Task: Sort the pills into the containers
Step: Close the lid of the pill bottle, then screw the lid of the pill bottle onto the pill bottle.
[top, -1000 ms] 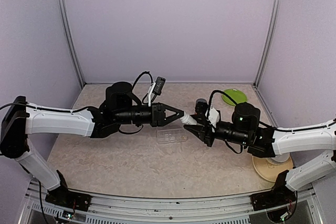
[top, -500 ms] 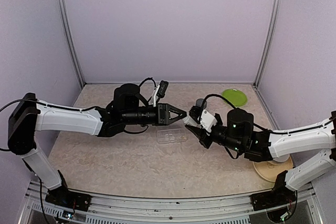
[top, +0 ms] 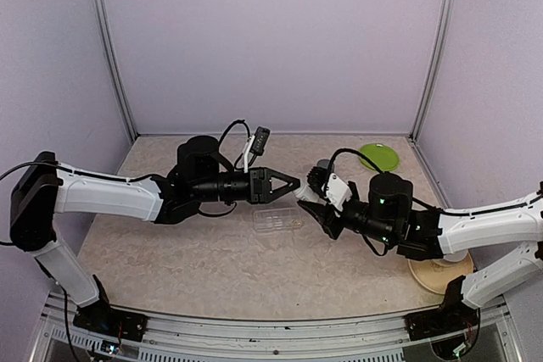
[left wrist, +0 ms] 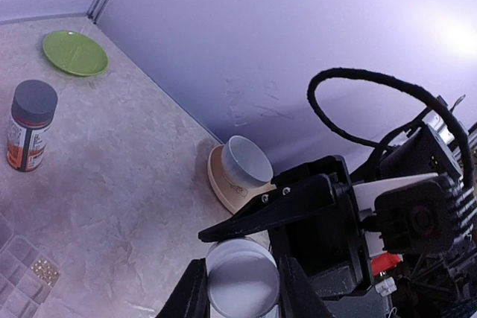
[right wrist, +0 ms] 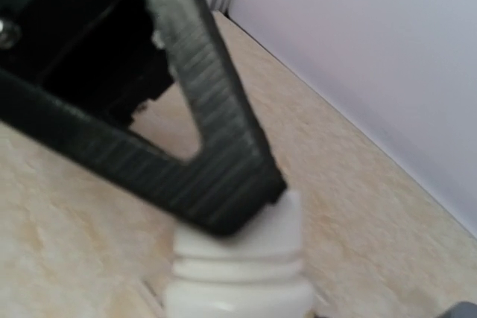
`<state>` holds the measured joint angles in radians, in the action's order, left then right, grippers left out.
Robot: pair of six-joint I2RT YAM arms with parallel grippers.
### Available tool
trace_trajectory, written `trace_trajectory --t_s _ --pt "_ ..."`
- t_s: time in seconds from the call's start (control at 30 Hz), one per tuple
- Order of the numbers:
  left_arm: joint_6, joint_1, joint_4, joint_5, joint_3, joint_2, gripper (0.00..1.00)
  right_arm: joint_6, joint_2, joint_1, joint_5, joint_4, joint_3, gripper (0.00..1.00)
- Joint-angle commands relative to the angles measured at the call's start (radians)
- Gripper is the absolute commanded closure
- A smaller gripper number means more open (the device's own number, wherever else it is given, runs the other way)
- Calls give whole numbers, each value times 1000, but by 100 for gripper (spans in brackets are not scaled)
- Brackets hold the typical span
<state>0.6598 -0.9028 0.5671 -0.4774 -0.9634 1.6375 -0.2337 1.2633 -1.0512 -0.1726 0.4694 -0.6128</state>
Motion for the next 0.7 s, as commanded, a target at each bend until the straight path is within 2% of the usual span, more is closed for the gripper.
trace_trajectory --t_s 0.0,0.33,0.5,0.67 --pt "-140 -20 55 -139 33 -19 79 114 -35 -19 183 67 -68 82" --pt "-283 1 100 -353 73 -47 76 270 -89 -18 401 20 -72 82" --pt "-320 17 106 -370 93 -75 60 302 -116 -18 430 24 -58 82" --pt "-242 41 164 -329 127 -118 31 289 -130 -18 347 17 -48 82"
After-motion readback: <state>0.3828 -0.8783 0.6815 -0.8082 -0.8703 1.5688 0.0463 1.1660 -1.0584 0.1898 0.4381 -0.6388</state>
